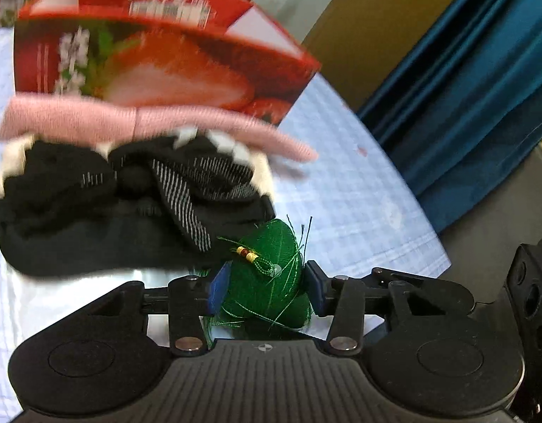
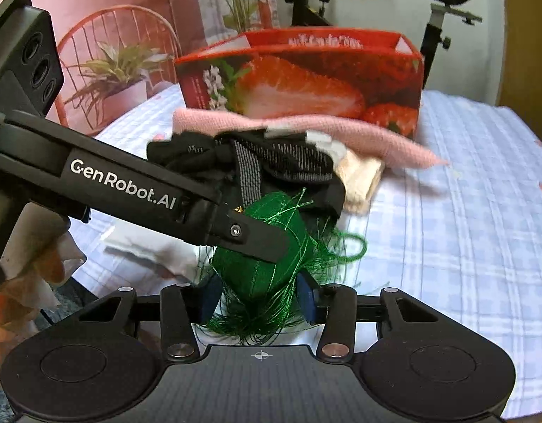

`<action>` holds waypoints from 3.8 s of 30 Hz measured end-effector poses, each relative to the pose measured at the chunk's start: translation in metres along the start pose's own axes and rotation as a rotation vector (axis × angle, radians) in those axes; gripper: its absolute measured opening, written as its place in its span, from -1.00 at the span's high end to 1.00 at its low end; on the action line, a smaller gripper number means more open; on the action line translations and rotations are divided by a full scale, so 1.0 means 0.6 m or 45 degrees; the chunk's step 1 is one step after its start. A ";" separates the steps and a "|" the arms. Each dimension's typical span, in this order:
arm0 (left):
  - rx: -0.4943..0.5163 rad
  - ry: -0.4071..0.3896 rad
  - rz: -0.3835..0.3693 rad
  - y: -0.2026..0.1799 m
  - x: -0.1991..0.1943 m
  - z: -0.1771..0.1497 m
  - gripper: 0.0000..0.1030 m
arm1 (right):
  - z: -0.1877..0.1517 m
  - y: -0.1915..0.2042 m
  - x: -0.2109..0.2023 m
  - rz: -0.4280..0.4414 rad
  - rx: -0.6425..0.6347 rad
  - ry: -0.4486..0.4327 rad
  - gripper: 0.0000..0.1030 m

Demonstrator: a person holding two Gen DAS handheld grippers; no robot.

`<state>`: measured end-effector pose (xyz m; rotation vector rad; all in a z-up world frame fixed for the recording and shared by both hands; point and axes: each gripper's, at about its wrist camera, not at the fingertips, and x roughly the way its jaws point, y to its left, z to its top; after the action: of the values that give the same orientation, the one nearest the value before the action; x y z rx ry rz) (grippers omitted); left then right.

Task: Organize soft objects
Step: 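Carry the green yarn with the right tool over the red box, then lower the yarn into the box and open the right tool, then move the right tool to the black gloves and close on them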

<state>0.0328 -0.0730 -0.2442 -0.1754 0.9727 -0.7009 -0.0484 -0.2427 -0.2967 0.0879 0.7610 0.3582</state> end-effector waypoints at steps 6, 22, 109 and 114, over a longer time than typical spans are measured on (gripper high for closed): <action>0.009 -0.162 -0.018 -0.010 -0.065 0.067 0.09 | 0.077 0.007 -0.034 0.004 -0.082 -0.119 0.18; 0.083 -0.459 0.005 -0.033 -0.173 0.258 0.08 | 0.325 0.029 -0.084 0.009 -0.340 -0.388 0.18; -0.013 -0.136 0.456 0.149 -0.072 0.089 0.01 | 0.152 -0.033 0.109 -0.069 -0.023 -0.116 0.01; -0.088 -0.143 0.432 0.160 -0.059 0.071 0.01 | 0.144 -0.037 0.127 -0.093 0.017 -0.101 0.00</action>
<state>0.0987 0.0156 -0.2371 -0.1053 0.8917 -0.3425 0.0684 -0.2325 -0.2889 0.0863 0.6867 0.2782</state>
